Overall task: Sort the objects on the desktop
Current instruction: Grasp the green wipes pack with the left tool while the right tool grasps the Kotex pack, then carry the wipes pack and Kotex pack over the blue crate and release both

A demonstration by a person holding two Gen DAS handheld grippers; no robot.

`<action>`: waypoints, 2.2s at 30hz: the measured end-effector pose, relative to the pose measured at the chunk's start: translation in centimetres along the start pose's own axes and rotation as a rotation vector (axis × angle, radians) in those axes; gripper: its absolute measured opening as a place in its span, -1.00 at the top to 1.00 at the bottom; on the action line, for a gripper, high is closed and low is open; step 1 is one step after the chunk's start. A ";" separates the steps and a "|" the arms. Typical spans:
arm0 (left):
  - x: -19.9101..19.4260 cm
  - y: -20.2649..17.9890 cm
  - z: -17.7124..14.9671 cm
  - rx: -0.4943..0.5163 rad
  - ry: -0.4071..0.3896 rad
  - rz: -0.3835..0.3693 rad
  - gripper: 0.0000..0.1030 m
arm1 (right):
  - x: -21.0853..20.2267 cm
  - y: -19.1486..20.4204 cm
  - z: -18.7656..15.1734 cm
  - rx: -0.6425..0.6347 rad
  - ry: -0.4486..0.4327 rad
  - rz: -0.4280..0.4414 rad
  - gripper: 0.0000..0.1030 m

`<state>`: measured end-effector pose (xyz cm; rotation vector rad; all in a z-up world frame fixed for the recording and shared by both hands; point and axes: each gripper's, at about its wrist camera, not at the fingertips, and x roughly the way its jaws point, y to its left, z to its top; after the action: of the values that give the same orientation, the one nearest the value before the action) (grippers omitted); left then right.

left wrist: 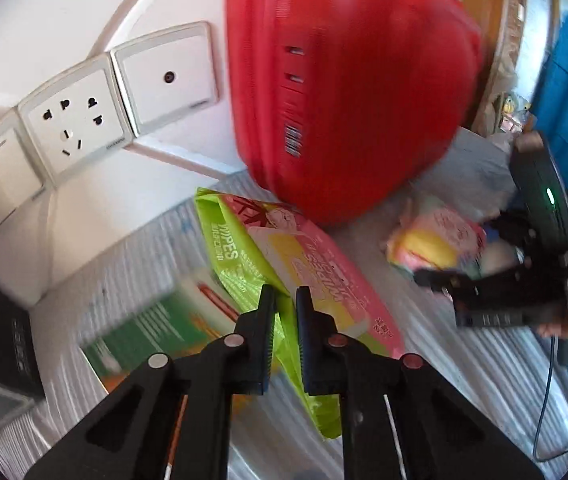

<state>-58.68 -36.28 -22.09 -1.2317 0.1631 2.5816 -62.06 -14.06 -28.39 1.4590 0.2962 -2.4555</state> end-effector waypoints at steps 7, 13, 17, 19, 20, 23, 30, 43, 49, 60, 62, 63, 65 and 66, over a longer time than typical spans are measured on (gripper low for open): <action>-2.7 -4.0 -4.3 -0.018 0.011 -0.069 0.92 | -5.0 -1.1 -3.2 0.078 -0.074 0.056 -0.34; -6.8 -6.7 -9.0 -0.031 0.024 -0.114 0.92 | -10.4 -0.4 -7.1 0.073 -0.112 0.106 -0.34; -9.0 -8.2 -12.2 -0.036 0.071 -0.117 0.92 | -11.4 1.4 -8.5 0.083 -0.105 0.136 -0.34; -10.1 -8.4 -13.3 -0.047 0.087 -0.110 0.92 | -11.9 1.7 -10.3 0.086 -0.093 0.160 -0.34; -10.9 -8.3 -13.9 -0.053 0.087 -0.111 0.92 | -12.1 2.4 -10.9 0.082 -0.092 0.157 -0.34; -13.5 -9.2 -15.0 -0.015 0.081 -0.078 0.93 | -13.3 3.2 -11.6 0.067 -0.097 0.173 -0.34; -17.9 -10.7 -15.4 0.017 0.035 -0.030 0.93 | -17.6 5.0 -12.9 0.042 -0.139 0.202 -0.33; -27.9 -14.9 -13.8 0.082 -0.106 0.025 0.94 | -30.8 5.3 -14.8 0.024 -0.355 0.217 -0.33; -34.4 -19.3 -9.8 0.178 -0.259 0.003 0.94 | -40.3 3.2 -17.7 0.102 -0.485 0.227 -0.33; -41.1 -34.6 0.1 0.338 -0.510 -0.153 0.94 | -60.3 -7.1 -26.3 0.239 -0.803 0.058 -0.33; -41.7 -38.3 2.2 0.361 -0.545 -0.176 0.94 | -62.1 -10.1 -27.3 0.272 -0.817 0.023 -0.33; -41.8 -39.7 2.9 0.372 -0.558 -0.184 0.94 | -62.8 -11.7 -27.7 0.289 -0.815 0.007 -0.33; -41.6 -42.8 4.8 0.387 -0.580 -0.203 0.94 | -63.6 -14.7 -28.1 0.304 -0.805 -0.015 -0.33; -41.4 -44.0 5.5 0.391 -0.583 -0.206 0.94 | -63.7 -16.3 -28.3 0.308 -0.796 -0.029 -0.33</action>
<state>-24.98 -1.23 14.20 -0.3227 0.3715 2.4493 -15.00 17.97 14.97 0.4497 -0.2352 -2.9482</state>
